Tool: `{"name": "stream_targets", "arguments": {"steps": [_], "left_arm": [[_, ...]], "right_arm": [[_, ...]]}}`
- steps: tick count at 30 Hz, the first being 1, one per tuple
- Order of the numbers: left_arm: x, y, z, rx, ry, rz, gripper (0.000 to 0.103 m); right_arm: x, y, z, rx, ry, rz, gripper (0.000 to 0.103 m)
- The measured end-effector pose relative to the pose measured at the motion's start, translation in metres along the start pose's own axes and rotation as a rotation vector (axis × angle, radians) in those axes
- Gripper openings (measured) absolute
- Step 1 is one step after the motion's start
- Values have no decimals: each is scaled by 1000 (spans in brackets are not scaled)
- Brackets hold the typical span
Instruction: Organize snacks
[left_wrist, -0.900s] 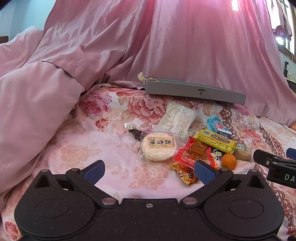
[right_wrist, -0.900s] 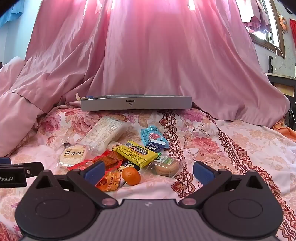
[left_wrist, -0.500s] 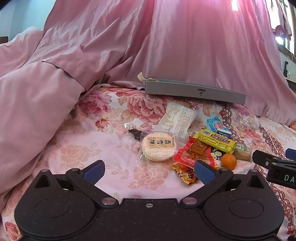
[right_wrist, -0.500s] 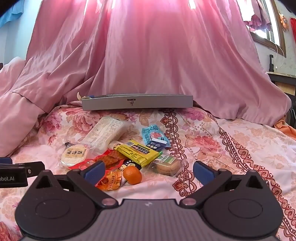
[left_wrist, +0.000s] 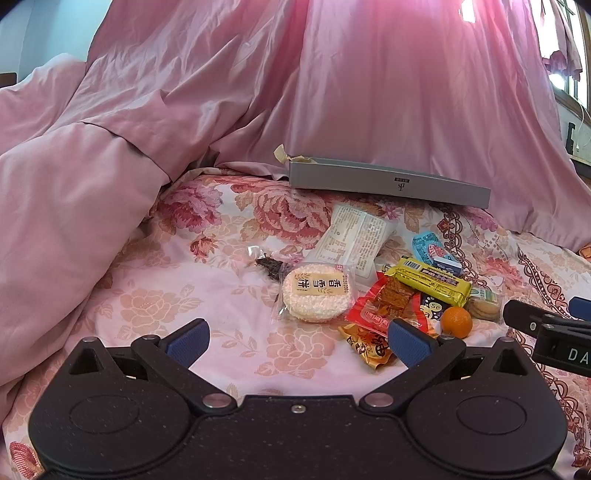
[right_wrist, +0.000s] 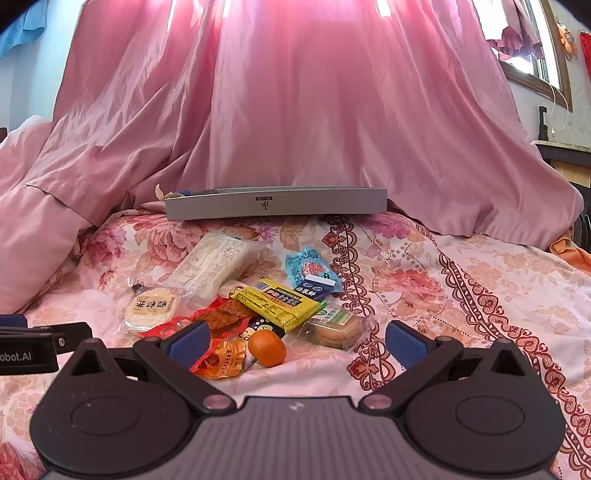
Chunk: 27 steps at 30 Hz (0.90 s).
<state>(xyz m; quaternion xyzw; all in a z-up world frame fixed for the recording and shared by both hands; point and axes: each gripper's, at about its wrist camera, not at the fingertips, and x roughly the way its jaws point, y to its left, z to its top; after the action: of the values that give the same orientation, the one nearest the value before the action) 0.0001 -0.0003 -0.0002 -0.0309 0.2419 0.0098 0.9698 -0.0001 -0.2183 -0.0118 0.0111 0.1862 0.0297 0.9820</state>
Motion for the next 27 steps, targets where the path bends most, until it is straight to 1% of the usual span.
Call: {"name": "stream_targets", "arguments": {"steps": [27], "left_arm": [[0,0,0,0,0,1,102]], "right_arm": [[-1,1,-1,6,2,2,103]]}}
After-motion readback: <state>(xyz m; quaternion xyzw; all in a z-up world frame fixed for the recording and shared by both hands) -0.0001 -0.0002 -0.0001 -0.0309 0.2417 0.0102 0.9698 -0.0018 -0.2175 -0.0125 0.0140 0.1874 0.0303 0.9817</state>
